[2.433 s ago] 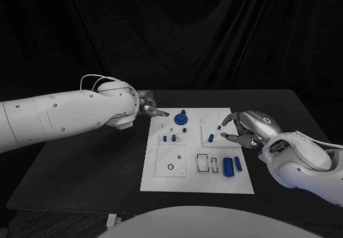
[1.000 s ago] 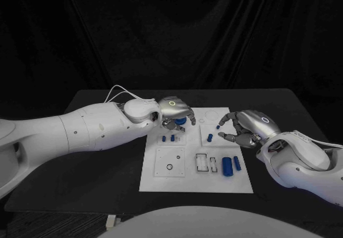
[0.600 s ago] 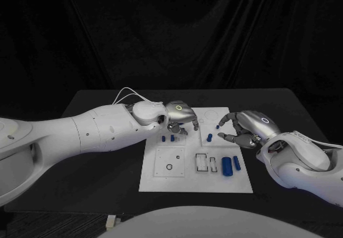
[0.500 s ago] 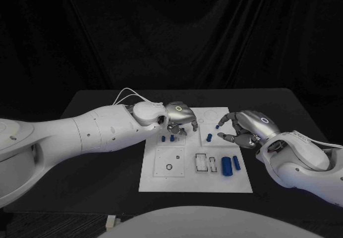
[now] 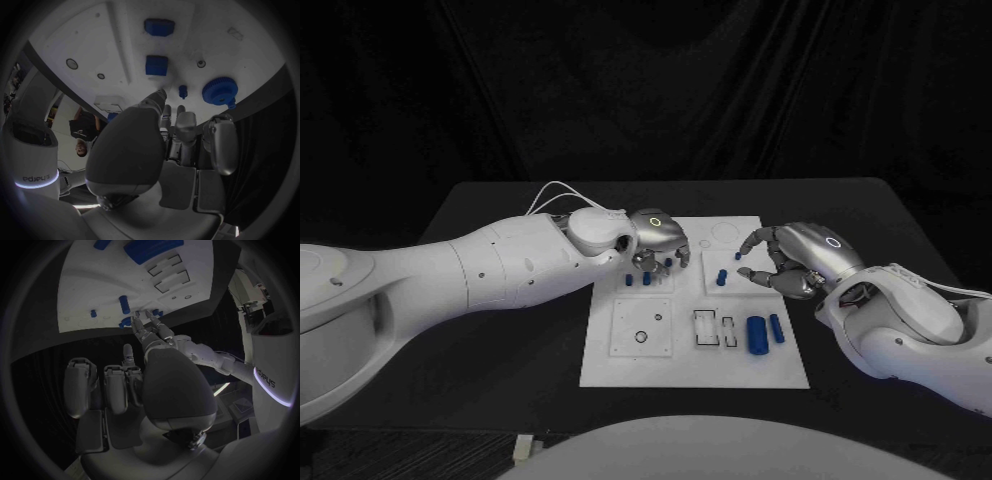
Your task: Assemble the parts on the task board
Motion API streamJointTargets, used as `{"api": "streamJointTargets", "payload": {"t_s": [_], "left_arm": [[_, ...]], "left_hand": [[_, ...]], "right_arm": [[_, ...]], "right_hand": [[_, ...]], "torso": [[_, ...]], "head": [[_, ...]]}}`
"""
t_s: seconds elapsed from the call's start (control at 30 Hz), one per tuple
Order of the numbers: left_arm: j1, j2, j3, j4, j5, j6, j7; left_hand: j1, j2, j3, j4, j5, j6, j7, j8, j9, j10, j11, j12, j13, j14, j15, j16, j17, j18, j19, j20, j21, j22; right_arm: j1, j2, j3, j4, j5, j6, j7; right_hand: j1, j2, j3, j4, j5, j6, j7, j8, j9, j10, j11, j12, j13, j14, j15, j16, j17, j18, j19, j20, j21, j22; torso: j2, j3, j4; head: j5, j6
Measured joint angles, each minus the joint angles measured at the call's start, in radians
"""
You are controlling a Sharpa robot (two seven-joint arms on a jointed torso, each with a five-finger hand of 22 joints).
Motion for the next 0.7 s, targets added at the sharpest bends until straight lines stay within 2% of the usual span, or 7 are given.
{"api": "streamJointTargets", "payload": {"t_s": [0.4, 0.47, 0.6, 0.7], "left_arm": [[-0.002, 0.007, 0.000, -0.030, -0.001, -0.002, -0.020], [-0.002, 0.009, 0.000, -0.033, -0.001, -0.005, -0.021], [-0.003, 0.013, 0.000, -0.040, -0.002, -0.008, -0.024], [-0.003, 0.015, 0.000, -0.046, -0.002, -0.011, -0.026]], "left_hand": [[-0.004, 0.004, 0.048, -0.032, 0.079, 0.004, 0.004, 0.000, -0.003, 0.008, 0.010, 0.008, 0.005, -0.003, 0.003, 0.000, -0.018, 0.000, 0.000, 0.000, -0.004, 0.000], [-0.004, 0.004, 0.050, -0.033, 0.080, 0.004, 0.004, 0.000, -0.003, 0.008, 0.010, 0.008, 0.005, -0.003, 0.003, 0.000, -0.023, 0.000, 0.000, 0.000, -0.004, 0.000], [-0.008, 0.008, 0.064, -0.036, 0.080, 0.016, 0.016, 0.000, -0.003, 0.015, 0.006, 0.008, 0.005, -0.007, 0.000, 0.000, -0.031, 0.000, 0.000, 0.000, -0.010, 0.000], [-0.012, 0.012, 0.083, -0.047, 0.080, 0.043, 0.043, 0.021, 0.008, 0.045, -0.009, 0.014, 0.005, -0.012, -0.005, 0.000, -0.042, 0.000, 0.000, 0.000, -0.010, 0.000]], "right_arm": [[0.000, 0.000, 0.000, 0.000, 0.000, 0.000, 0.000], [0.000, 0.000, 0.000, 0.000, 0.000, 0.000, 0.000], [-0.001, 0.000, 0.000, -0.001, 0.000, 0.000, 0.000], [-0.001, 0.000, 0.000, -0.001, 0.000, 0.000, 0.000]], "right_hand": [[0.000, 0.000, 0.000, 0.000, 0.000, 0.000, 0.000, 0.000, 0.000, 0.000, 0.000, 0.000, 0.000, 0.000, 0.000, 0.000, 0.000, 0.000, 0.000, 0.000, 0.000, 0.000], [0.000, 0.000, 0.000, 0.000, 0.000, 0.000, 0.000, 0.000, 0.000, 0.000, 0.000, 0.000, 0.000, 0.000, 0.000, 0.000, 0.000, 0.000, 0.000, 0.000, 0.000, 0.000], [0.000, 0.000, 0.000, 0.000, 0.000, 0.000, 0.000, 0.000, -0.001, 0.000, 0.000, 0.000, 0.000, 0.000, 0.000, 0.000, 0.000, 0.000, 0.000, 0.000, 0.000, 0.000], [0.000, 0.000, 0.000, 0.000, 0.000, 0.000, 0.000, 0.000, -0.001, 0.000, 0.000, 0.000, 0.000, 0.000, 0.000, 0.000, 0.000, 0.000, 0.000, 0.000, 0.000, 0.000]], "torso": [[0.000, -0.0001, 0.0005], [0.000, -0.0001, 0.0004], [0.000, -0.0001, 0.0004], [-0.001, -0.0001, 0.0004]], "head": [[-0.004, 0.000], [-0.004, 0.000], [-0.005, 0.000], [-0.005, 0.000]]}}
